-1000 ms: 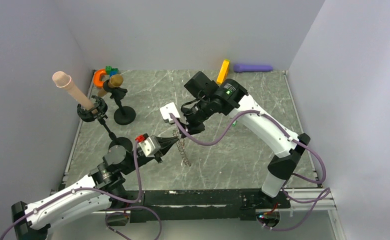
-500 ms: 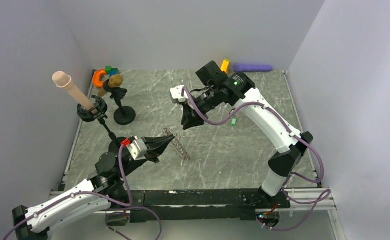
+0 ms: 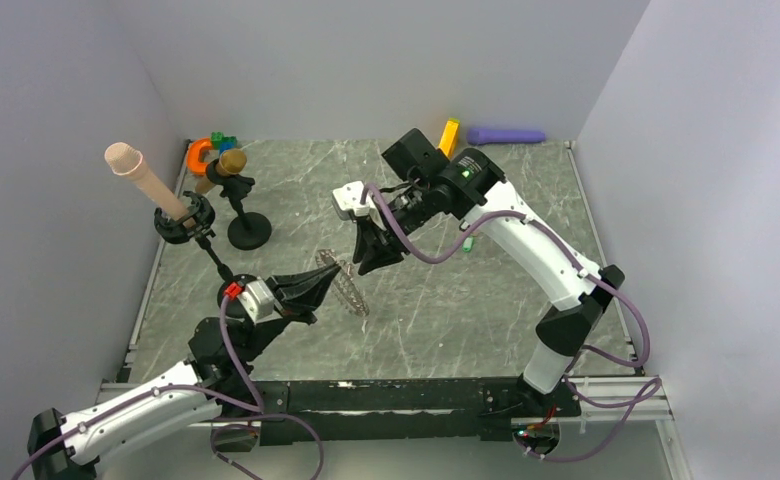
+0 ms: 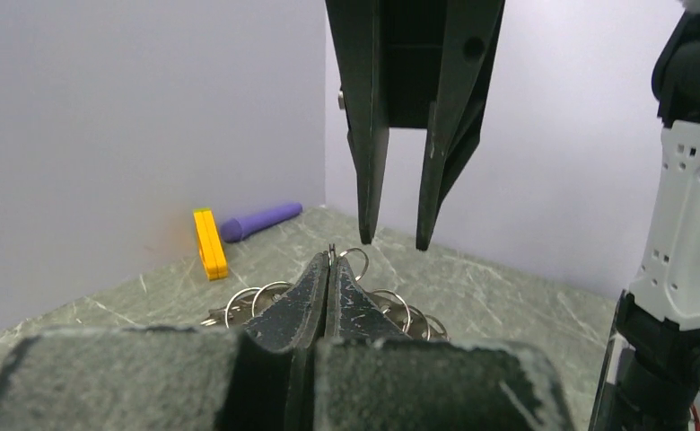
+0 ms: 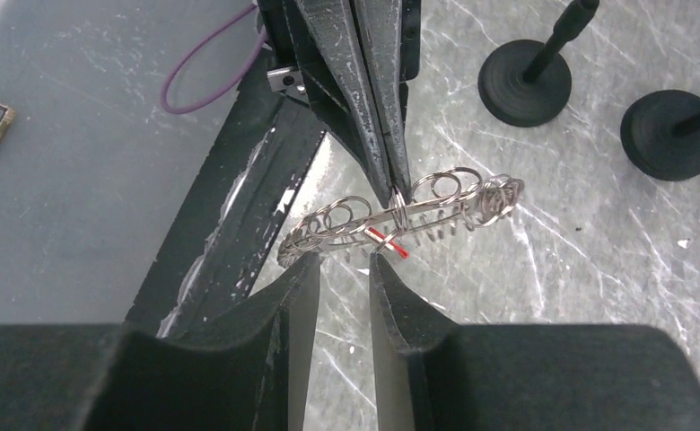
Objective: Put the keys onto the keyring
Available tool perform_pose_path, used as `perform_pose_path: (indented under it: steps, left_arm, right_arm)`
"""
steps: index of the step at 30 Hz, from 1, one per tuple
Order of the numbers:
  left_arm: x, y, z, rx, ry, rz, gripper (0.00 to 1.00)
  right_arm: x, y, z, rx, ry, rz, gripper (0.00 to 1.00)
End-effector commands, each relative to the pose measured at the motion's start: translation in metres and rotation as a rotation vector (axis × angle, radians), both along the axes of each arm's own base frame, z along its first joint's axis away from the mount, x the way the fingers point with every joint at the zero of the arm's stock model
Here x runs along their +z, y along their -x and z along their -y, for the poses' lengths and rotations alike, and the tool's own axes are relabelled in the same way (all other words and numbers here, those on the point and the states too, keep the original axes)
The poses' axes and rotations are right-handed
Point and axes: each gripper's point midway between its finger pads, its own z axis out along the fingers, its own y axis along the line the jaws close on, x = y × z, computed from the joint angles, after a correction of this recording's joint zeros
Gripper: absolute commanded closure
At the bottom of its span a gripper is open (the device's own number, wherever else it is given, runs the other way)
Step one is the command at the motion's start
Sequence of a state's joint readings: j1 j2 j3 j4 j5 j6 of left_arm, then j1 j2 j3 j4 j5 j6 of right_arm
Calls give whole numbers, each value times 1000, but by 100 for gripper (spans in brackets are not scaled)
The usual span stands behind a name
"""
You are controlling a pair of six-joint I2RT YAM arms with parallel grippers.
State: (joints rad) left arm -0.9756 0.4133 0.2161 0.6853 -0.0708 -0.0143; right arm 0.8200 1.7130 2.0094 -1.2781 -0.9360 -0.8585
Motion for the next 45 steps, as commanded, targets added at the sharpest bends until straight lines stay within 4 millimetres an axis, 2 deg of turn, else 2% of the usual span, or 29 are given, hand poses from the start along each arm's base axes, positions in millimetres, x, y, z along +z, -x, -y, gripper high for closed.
perform_pose_path:
  steps: [1,6,14,21,25,30,38,45]
  left_arm:
    - [44,7,-17,3,193,68,100]
    - [49,7,-19,3,239,79,100]
    - [53,4,-30,44,317,103,100]
    - [64,1,-32,62,351,125,100]
    - [71,0,-28,60,355,136,100]
    - [76,-3,-28,70,362,145,100]
    - [79,-6,-29,87,373,134,100]
    - [82,-8,-30,96,378,135,100]
  right_arm:
    - [16,-10,-8,-34,-45,51,68]
    - [25,-20,-12,-63,-59,87,66]
    - [47,-23,-14,-83,-96,127,65]
    - [35,-26,-23,-125,-50,160,65]
    - [37,-37,-29,-183,-47,193,65]
    - [40,-36,-32,-200,-51,191,66]
    - [30,-43,-30,-243,-8,238,71]
    - [31,-42,-30,-245,-7,248,90]
